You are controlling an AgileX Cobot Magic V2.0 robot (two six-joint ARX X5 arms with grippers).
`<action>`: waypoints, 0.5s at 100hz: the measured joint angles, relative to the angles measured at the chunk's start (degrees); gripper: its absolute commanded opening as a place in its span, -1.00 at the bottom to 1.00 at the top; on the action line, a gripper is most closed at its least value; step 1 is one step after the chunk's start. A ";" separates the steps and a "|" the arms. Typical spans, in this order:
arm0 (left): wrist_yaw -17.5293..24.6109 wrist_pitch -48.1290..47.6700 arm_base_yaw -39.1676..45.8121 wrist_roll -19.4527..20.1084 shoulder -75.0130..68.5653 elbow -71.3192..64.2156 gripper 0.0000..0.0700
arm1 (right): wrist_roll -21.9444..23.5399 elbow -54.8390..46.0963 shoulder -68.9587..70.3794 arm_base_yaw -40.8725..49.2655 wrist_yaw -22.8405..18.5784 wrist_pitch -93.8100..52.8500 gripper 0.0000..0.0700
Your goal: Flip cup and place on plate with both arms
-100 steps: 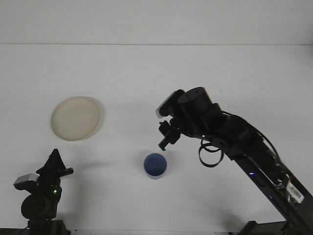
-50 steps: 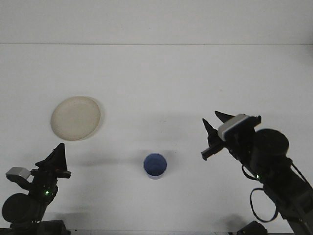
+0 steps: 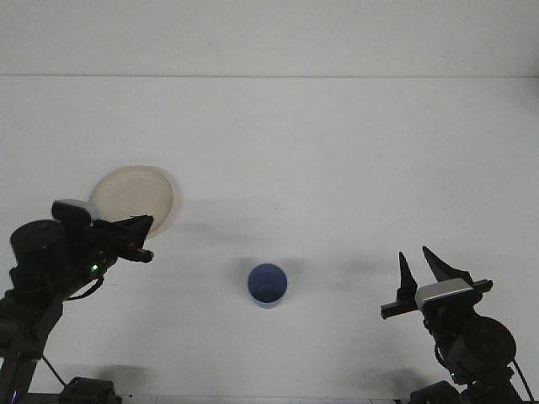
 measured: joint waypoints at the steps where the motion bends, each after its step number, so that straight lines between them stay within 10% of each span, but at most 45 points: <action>1: 0.00 -0.59 -0.33 0.17 0.74 0.48 0.07 | 0.00 -0.20 -0.39 -0.13 0.04 -0.44 -0.18; 13: 0.00 -7.30 -5.22 2.25 8.17 6.56 0.53 | 0.00 -0.59 -1.62 -0.61 0.24 -0.96 -0.19; 50: 0.04 -18.25 -20.37 6.45 24.76 15.96 0.54 | 0.00 -0.59 -1.84 -0.61 0.24 -0.76 -0.19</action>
